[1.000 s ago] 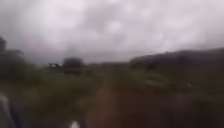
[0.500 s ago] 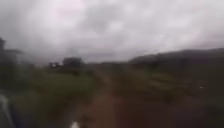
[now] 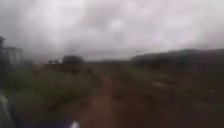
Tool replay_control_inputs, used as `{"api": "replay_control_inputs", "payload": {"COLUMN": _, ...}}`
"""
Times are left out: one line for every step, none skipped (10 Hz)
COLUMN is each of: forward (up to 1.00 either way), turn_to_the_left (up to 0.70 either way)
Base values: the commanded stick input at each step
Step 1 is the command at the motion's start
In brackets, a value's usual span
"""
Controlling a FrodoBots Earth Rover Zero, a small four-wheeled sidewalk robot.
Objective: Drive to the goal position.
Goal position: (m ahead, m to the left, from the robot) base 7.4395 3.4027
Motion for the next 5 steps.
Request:
{"api": "replay_control_inputs", "payload": {"forward": 0.7, "turn_to_the_left": 0.0}}
{"api": "replay_control_inputs", "payload": {"forward": 0.7, "turn_to_the_left": 0.0}}
{"api": "replay_control_inputs", "payload": {"forward": 0.7, "turn_to_the_left": 0.0}}
{"api": "replay_control_inputs", "payload": {"forward": 0.7, "turn_to_the_left": 0.0}}
{"api": "replay_control_inputs", "payload": {"forward": 0.7, "turn_to_the_left": 0.0}}
